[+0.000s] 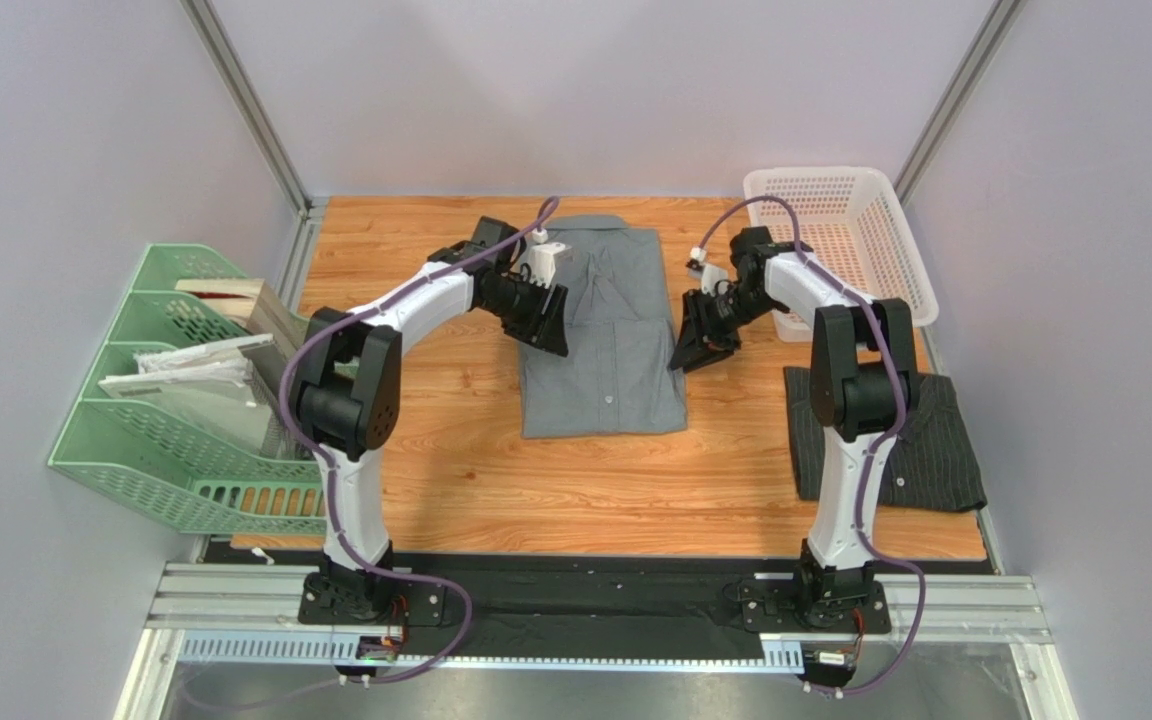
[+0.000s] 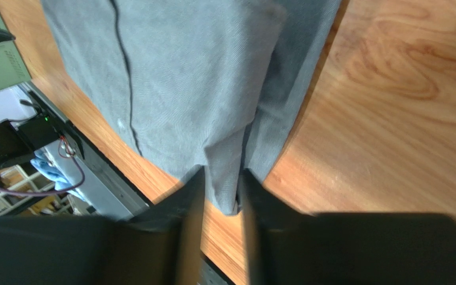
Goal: Fold and stack the long sleeve shirts
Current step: Fold the shirt
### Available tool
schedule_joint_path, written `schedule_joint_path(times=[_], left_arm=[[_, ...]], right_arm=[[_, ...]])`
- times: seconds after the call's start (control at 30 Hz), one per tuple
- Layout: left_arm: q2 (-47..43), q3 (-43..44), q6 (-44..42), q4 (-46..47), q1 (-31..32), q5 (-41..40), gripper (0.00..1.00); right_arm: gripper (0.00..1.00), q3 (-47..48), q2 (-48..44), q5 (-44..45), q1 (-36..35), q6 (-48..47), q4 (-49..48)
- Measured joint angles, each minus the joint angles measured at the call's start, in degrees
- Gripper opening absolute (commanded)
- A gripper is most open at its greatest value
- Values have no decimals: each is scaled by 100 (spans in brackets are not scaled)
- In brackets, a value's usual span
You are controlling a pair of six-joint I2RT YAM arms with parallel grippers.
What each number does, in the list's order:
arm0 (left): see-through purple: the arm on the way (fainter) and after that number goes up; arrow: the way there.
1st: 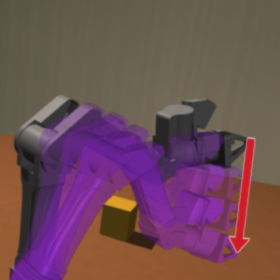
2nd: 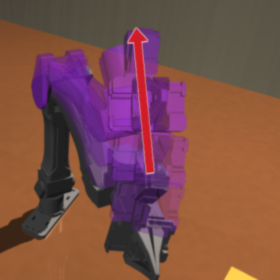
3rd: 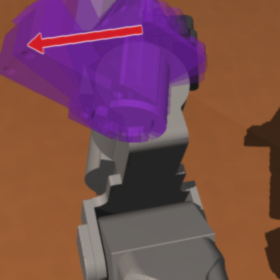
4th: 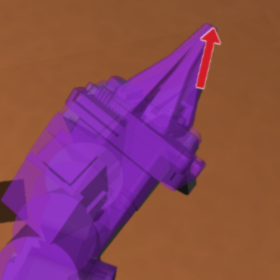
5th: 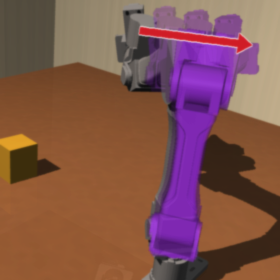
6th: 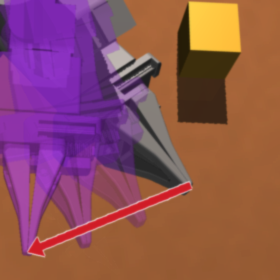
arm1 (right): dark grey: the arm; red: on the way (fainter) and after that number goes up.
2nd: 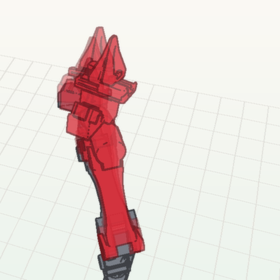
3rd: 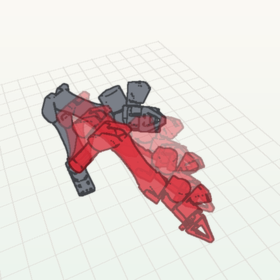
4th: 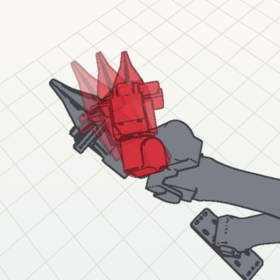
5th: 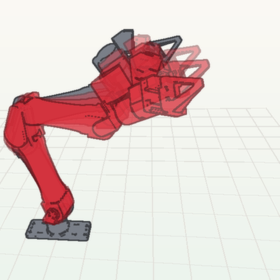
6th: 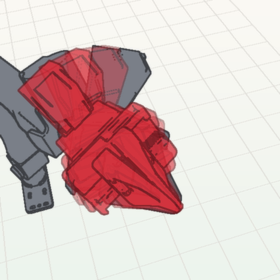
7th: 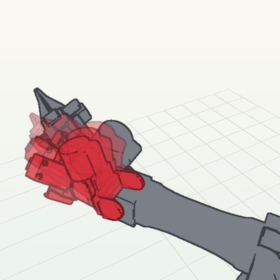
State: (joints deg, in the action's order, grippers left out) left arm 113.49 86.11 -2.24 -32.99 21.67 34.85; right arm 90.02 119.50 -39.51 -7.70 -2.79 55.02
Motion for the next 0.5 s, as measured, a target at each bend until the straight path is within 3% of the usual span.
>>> schedule_joint_path(times=[0.1,0.33,0.43,0.47,0.5], left_arm=[[424,197,94,-52,-188,-83,52],[1255,909,212,-286,-507,-138,50],[1252,931,177,-302,-568,-109,64],[1235,920,142,-304,-575,-24,70],[1176,883,98,-280,-579,61,75]], right_arm=[[0,13,238,74,-20,-17,-96],[0,302,686,476,-20,-26,-85],[21,411,682,656,-15,-146,-81],[38,415,651,643,-11,-177,-72],[45,411,595,605,-7,-251,-28]])
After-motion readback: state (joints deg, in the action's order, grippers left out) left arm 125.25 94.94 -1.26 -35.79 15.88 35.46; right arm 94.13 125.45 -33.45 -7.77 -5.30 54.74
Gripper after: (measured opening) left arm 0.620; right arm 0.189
